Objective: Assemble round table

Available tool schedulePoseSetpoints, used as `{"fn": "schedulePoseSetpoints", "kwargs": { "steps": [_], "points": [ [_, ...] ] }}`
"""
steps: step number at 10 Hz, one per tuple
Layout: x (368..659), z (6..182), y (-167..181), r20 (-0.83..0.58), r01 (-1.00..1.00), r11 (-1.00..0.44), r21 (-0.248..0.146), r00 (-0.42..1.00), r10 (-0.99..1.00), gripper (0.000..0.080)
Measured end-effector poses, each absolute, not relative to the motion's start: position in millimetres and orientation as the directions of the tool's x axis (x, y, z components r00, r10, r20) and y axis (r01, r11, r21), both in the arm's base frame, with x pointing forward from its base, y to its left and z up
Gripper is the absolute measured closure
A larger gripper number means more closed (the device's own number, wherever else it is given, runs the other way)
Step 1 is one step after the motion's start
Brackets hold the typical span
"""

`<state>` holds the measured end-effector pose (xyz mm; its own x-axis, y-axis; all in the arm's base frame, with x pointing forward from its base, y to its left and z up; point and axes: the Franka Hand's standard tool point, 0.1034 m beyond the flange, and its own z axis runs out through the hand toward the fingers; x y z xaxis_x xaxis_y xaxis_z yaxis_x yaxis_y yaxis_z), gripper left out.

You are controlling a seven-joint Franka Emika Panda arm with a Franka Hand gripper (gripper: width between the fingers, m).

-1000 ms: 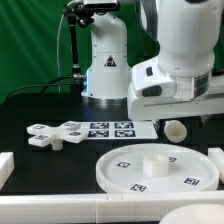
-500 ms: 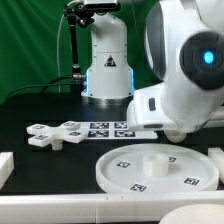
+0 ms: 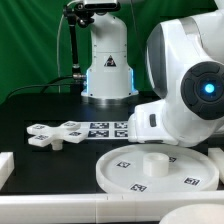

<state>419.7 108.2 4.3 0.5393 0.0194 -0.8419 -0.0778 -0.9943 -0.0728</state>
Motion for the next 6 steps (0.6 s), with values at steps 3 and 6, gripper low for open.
{"fn": "schedulePoseSetpoints", "kwargs": {
  "steps": [3, 6],
  "points": [
    [418.1, 3.7, 108.2, -0.843, -0.077, -0.994, -0.073, 0.537, 0.020, 0.0344],
    [419.6, 5.1, 107.5, -0.842, -0.074, -0.994, -0.084, 0.538, 0.031, 0.0392]
  ]
}}
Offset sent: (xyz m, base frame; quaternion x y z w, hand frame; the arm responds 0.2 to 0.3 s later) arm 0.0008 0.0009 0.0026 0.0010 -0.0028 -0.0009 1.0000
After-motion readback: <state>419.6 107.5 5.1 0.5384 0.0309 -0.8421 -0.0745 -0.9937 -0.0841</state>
